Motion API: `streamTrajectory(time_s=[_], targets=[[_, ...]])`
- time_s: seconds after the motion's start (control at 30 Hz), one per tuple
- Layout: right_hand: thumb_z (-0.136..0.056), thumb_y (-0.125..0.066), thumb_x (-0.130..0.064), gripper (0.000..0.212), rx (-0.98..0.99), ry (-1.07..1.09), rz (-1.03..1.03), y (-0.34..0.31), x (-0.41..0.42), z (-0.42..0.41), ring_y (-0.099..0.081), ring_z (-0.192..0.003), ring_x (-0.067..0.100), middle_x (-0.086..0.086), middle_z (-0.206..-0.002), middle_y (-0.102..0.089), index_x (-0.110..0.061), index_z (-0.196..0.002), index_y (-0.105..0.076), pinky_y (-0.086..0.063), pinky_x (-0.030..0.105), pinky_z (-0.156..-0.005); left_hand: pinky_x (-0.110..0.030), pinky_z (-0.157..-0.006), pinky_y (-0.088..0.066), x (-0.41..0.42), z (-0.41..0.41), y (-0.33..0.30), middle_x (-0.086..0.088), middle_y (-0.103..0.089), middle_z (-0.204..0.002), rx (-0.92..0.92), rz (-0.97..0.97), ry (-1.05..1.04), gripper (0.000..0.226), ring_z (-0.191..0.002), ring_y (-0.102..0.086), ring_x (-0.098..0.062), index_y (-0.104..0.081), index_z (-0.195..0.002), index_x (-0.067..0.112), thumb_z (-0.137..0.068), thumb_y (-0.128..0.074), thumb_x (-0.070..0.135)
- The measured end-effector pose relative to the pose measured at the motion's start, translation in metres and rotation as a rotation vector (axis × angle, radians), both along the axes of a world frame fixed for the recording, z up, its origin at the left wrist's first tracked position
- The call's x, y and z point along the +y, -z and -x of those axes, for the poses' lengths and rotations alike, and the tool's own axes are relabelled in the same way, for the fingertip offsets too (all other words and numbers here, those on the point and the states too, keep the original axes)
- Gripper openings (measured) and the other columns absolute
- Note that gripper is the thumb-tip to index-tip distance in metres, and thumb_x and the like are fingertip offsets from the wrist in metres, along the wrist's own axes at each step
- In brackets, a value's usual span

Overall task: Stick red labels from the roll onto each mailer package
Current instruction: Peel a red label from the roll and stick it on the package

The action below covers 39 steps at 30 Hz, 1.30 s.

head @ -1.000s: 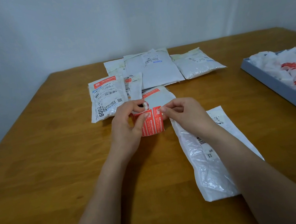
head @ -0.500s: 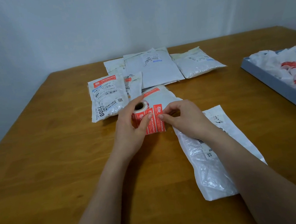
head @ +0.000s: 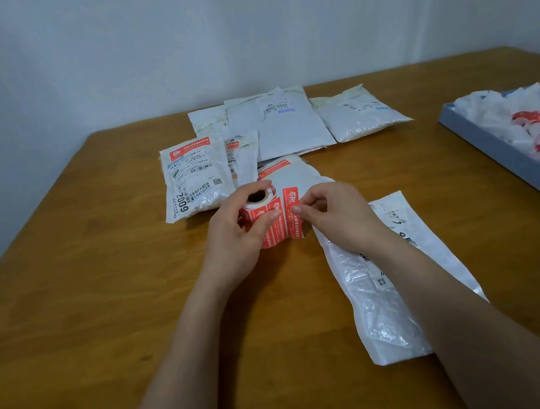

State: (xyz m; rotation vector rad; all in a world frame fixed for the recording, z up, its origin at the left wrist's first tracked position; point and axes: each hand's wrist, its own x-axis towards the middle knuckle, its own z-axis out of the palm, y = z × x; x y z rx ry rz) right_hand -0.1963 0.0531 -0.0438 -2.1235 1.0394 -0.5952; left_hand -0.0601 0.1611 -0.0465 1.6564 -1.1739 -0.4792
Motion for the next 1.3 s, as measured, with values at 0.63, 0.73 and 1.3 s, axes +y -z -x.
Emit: streamTrajectory(time_s=[0.63, 0.73, 1.3], targets=[[-0.085, -0.072, -0.02, 0.027, -0.097, -0.058, -0.101, -0.0031, 0.001, 0.0055, -0.062, -0.084, 0.002, -0.007, -0.088, -0.068, -0.018, -0.112, -0.066, -0.046, 0.01, -0.065, -0.009, -0.077, -0.05, 0.0007, 0.0021, 0.0006, 0.022, -0.045, -0.124, 0.084, 0.06, 0.044, 0.065, -0.111, -0.051, 0.006, -0.044, -0.137, 0.03, -0.08, -0.075, 0.022], [-0.086, -0.071, -0.021, 0.031, -0.077, -0.075, -0.081, -0.003, 0.0024, 0.0047, -0.063, -0.084, 0.002, -0.008, -0.086, -0.068, -0.022, -0.116, -0.064, -0.044, 0.011, -0.065, -0.007, -0.075, -0.049, 0.0007, 0.0029, 0.0008, 0.029, -0.042, -0.119, 0.1, 0.061, 0.073, 0.067, -0.106, -0.05, 0.018, -0.042, -0.137, 0.031, -0.081, -0.075, 0.016], [-0.087, -0.069, -0.013, 0.032, -0.131, -0.019, -0.315, -0.0078, 0.0016, 0.0039, -0.064, -0.096, 0.011, -0.004, -0.087, -0.069, -0.021, -0.116, -0.059, -0.054, 0.027, -0.077, -0.013, -0.07, -0.052, 0.0015, 0.0013, 0.0003, 0.018, -0.052, -0.115, 0.159, 0.072, 0.109, 0.051, -0.103, -0.059, -0.002, -0.047, -0.123, 0.031, -0.084, -0.072, 0.009]])
